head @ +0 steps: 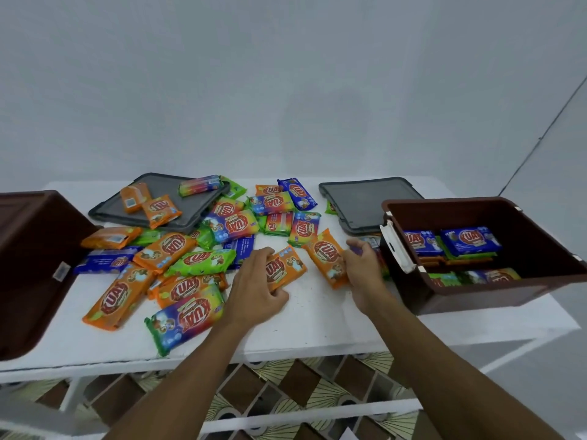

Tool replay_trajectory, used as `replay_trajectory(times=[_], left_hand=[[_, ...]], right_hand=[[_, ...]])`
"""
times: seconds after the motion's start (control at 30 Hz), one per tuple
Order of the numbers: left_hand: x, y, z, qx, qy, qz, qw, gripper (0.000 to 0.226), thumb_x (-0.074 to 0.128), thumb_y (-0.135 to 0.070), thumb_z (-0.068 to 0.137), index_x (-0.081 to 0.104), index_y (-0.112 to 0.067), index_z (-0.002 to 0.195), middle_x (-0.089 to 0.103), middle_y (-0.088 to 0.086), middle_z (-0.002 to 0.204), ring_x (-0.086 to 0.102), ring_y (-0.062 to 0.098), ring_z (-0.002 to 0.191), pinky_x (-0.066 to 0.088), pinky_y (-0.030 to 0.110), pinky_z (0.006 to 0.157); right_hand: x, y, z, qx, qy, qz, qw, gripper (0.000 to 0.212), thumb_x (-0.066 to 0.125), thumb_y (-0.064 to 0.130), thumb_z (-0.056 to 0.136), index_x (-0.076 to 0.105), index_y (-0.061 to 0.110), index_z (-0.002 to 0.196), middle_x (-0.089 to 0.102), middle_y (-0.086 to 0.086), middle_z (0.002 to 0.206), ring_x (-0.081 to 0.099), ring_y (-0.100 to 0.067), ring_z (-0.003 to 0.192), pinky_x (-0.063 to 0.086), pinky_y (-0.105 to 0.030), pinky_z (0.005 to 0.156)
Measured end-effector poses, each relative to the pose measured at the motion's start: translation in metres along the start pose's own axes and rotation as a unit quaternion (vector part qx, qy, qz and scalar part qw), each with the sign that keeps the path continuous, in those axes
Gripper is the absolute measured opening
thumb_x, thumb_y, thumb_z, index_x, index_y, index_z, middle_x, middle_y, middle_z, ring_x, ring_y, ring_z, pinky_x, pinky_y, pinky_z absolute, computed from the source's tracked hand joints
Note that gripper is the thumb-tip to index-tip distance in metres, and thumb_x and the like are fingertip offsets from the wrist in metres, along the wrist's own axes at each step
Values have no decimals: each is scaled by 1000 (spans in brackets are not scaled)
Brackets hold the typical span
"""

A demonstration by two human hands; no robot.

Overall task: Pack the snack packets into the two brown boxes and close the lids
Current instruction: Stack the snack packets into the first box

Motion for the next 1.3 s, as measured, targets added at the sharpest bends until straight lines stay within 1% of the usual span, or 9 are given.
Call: replay_trajectory(times=[0.2, 0.33, 0.5, 0.63, 0.73, 0.93, 1.07, 1.17, 1.3], left_hand=[[-3, -2, 2, -20, 16, -10, 1000, 76, 74, -28, 69, 32, -27, 132, 48, -3, 121, 51, 9, 101, 45, 24, 75], [-10, -7, 16, -62, 29, -50, 996, 87, 82, -31, 69, 30, -28, 138, 40, -6, 124, 52, 12, 107, 52, 29, 81], [-26, -41, 52, -86, 67, -109, 988, 74, 83, -21, 69, 42, -31, 129, 58, -2, 115, 61, 5, 86, 53, 24, 68], [-35, -92, 79, -44, 79, -96, 991, 64, 82, -33, 71, 46, -31, 124, 58, -4, 116, 60, 13, 98, 49, 27, 77], [-34, -146, 91, 5, 120, -88, 989, 58, 80, -33, 77, 46, -29, 123, 59, -6, 107, 61, 8, 89, 49, 23, 69], [-2, -247, 104, 99, 233, -47, 966, 59, 79, -38, 77, 44, -31, 124, 59, -9, 111, 63, 6, 91, 53, 23, 70], [50, -288, 107, 143, 385, 66, 909, 53, 71, -39, 85, 37, -27, 123, 60, -1, 107, 61, 18, 92, 50, 30, 68], [96, -290, 102, 127, 442, 175, 870, 34, 59, -30, 94, 39, -22, 120, 60, 7, 99, 56, 27, 81, 43, 38, 66], [120, -289, 94, 142, 428, 299, 841, 29, 54, -25, 96, 53, -15, 123, 59, 8, 117, 54, 26, 96, 44, 35, 76]], right_hand=[[4, 18, -12, 68, 67, 28, 995, 22, 70, 15, 87, 61, 14, 107, 71, -12, 102, 72, -28, 91, 59, -46, 82], [8, 48, -16, -59, 115, -112, 985, 22, 75, 17, 84, 64, 14, 104, 73, -8, 99, 73, -21, 81, 59, -36, 69], [-6, 106, -18, -225, 134, -242, 934, 19, 68, 10, 87, 61, 14, 104, 71, -1, 95, 71, -8, 71, 55, -27, 59], [-53, 148, -17, -264, 120, -311, 905, 19, 57, 12, 92, 60, 22, 108, 69, 3, 94, 69, -14, 77, 56, -32, 68], [-104, 169, -4, -233, 129, -396, 879, 17, 53, 21, 96, 57, 26, 112, 66, 1, 97, 67, -17, 81, 54, -33, 71], [-200, 185, 34, -169, 258, -587, 748, 26, 60, 18, 92, 55, 31, 114, 69, 3, 104, 68, -13, 89, 55, -30, 77], [-248, 165, 62, -123, 330, -636, 686, 25, 63, 10, 90, 56, 27, 108, 66, 4, 107, 66, -17, 97, 57, -31, 81], [-267, 145, 79, -140, 359, -713, 586, 29, 67, 22, 89, 60, 25, 117, 58, 8, 108, 56, -11, 96, 46, -23, 81], [-277, 139, 92, -169, 376, -704, 578, 24, 68, 29, 90, 69, 24, 113, 65, 11, 108, 56, -4, 94, 47, -24, 84]])
Point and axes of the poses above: each hand's wrist, its own z-axis towards the middle knuckle, its own x-axis out of the palm, y = z × x, the point moved 1 cm from there along z, towards the middle knuckle
